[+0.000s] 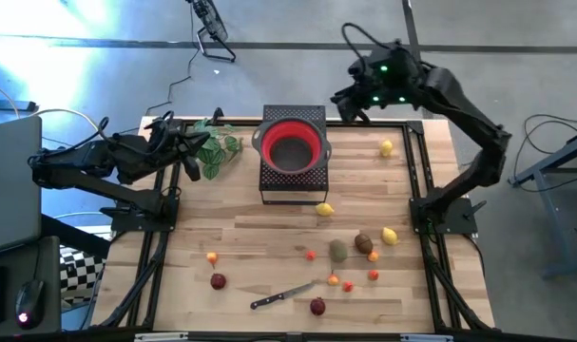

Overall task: Pick & Place Fruit
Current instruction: Put the red strainer bowl on the shelf

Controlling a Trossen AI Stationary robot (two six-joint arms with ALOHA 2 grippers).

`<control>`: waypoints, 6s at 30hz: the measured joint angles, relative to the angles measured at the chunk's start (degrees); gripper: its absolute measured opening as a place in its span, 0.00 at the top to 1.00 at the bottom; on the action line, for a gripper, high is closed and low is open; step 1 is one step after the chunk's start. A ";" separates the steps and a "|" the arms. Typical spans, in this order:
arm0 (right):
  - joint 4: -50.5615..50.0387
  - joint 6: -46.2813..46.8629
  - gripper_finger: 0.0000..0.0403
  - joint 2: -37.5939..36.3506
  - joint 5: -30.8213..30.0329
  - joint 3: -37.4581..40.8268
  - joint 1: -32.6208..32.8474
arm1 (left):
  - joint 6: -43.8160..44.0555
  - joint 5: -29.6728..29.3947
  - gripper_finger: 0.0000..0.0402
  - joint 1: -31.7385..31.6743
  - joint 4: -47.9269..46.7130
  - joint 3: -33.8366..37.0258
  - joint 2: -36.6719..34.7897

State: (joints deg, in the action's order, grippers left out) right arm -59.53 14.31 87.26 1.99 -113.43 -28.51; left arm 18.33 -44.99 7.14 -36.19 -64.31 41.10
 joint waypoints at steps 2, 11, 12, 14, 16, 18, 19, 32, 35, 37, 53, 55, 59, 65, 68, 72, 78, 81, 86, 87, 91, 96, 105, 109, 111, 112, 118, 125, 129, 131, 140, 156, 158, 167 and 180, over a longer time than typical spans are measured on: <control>0.00 0.32 0.77 -1.57 -0.39 0.00 0.59 | 0.00 1.25 1.00 0.00 -0.01 0.00 -0.15; -0.06 -1.95 0.87 -6.52 -8.73 0.00 8.36 | -0.02 1.51 1.00 0.00 -0.41 0.00 1.00; -0.19 -2.18 0.90 -6.73 -9.50 0.00 9.17 | -0.02 1.49 1.00 0.00 -0.35 0.00 1.29; -0.21 -2.45 0.95 -7.02 -10.42 0.00 10.72 | 0.00 1.49 1.00 0.02 -0.29 0.00 1.51; -0.24 -2.57 0.98 -7.20 -10.55 0.00 12.33 | 0.00 1.50 1.00 0.02 -0.32 0.00 1.60; -0.44 -2.59 0.99 -7.29 -10.95 0.00 14.04 | 0.00 1.49 1.00 0.02 -0.25 0.00 1.96; -0.61 -2.60 0.99 -7.27 -12.07 0.00 14.99 | 0.02 1.49 1.00 0.02 -0.27 0.00 1.98; 0.64 1.04 0.99 -11.77 -23.66 13.96 25.74 | 1.51 4.15 1.00 0.02 -0.36 -0.02 5.62; 5.70 3.58 0.99 -14.72 -24.64 22.10 27.30 | 2.18 5.04 1.00 0.01 -0.36 -0.02 7.48; 9.96 5.17 0.99 -16.85 -24.52 28.03 28.63 | 3.22 6.35 1.00 0.02 -0.36 -0.02 9.10; 46.07 17.62 0.99 -27.47 -25.48 59.09 32.53 | 2.32 12.24 1.00 0.02 9.00 -0.02 26.54; 46.96 18.66 0.99 -27.44 -26.45 60.57 33.20 | 1.46 13.35 1.00 0.02 11.70 -0.07 28.98; 48.31 20.88 0.99 -27.44 -27.69 62.56 34.62 | 1.42 14.97 1.00 0.02 14.69 -0.16 32.77; 48.26 21.70 0.99 -27.42 -29.97 62.97 36.60 | 1.42 17.79 1.00 0.02 15.89 0.03 36.84; 48.37 21.74 0.99 -27.40 -32.02 62.97 37.53 | 1.42 18.77 1.00 0.02 18.68 -0.08 38.41; 48.75 21.74 0.99 -27.40 -33.34 62.97 38.03 | -0.23 18.79 1.00 0.02 22.55 -0.07 40.76; 48.70 23.07 0.99 -27.40 -33.63 62.97 39.28 | -3.21 19.83 1.00 -0.04 26.21 -0.02 44.15; 48.83 23.21 0.99 -27.40 -34.24 62.97 40.01 | -3.32 20.00 1.00 -0.04 26.01 0.04 45.26; 49.31 23.25 0.99 -27.40 -37.45 62.97 41.72 | -4.86 17.99 1.00 -0.04 25.86 0.00 46.81; 49.40 23.25 0.99 -27.40 -38.02 62.97 42.03 | -5.80 16.97 1.00 -0.04 25.98 0.00 46.98; 49.45 23.24 0.99 -27.40 -39.49 62.97 42.94 | -8.19 14.57 1.00 -0.74 26.00 0.02 46.95; 49.45 23.23 0.99 -27.40 -40.55 62.95 43.92 | -8.07 14.17 1.00 -2.52 26.17 0.02 46.95; 49.45 23.22 0.99 -27.40 -40.90 62.95 44.28 | -10.56 14.53 1.00 -7.20 28.58 0.01 46.95; 49.45 23.21 0.99 -27.40 -40.90 62.93 44.28 | -13.43 17.90 1.00 -9.12 31.77 0.02 46.95; 49.45 23.23 0.99 -27.38 -40.90 62.93 44.28 | -13.77 19.31 1.00 -10.13 32.83 0.01 46.94; 49.45 23.23 0.99 -27.38 -40.90 62.93 44.28 | -13.79 19.58 1.00 -10.66 33.02 0.00 46.93; 49.45 23.23 0.99 -27.38 -41.12 62.93 44.28 | -13.76 20.96 1.00 -12.19 33.09 0.00 46.99; 49.47 23.21 0.99 -27.38 -43.78 62.90 44.28 | -13.58 22.29 1.00 -12.01 33.73 -0.07 51.55; 49.47 23.21 0.99 -27.38 -43.68 62.90 44.28 | -13.60 21.58 1.00 -12.07 35.53 -0.03 53.30; 49.47 23.21 0.99 -27.38 -43.66 62.90 44.28 | -13.58 21.40 1.00 -12.07 37.14 0.02 53.26; 49.45 23.42 0.99 -27.38 -43.64 62.90 44.28 | -13.52 17.73 1.00 -12.06 39.87 0.00 53.19; 48.90 23.08 0.99 -27.38 -42.30 62.90 44.28 | -7.10 19.17 1.00 -9.85 41.07 -0.07 51.01; 48.91 23.06 0.99 -27.38 -42.30 62.90 44.28 | -4.04 19.56 1.00 -8.97 42.21 -0.07 51.01; 49.02 23.58 0.99 -27.38 -42.30 62.90 44.28 | -1.42 15.83 1.00 -5.63 51.78 -0.07 50.99; 49.04 23.60 0.99 -27.36 -42.32 62.90 44.28 | -10.62 17.56 1.00 -5.31 54.29 -4.33 58.63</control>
State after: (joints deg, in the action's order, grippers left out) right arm -10.49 37.91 59.90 -40.34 -50.52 15.77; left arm 7.71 -27.44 1.83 18.10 -68.64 99.73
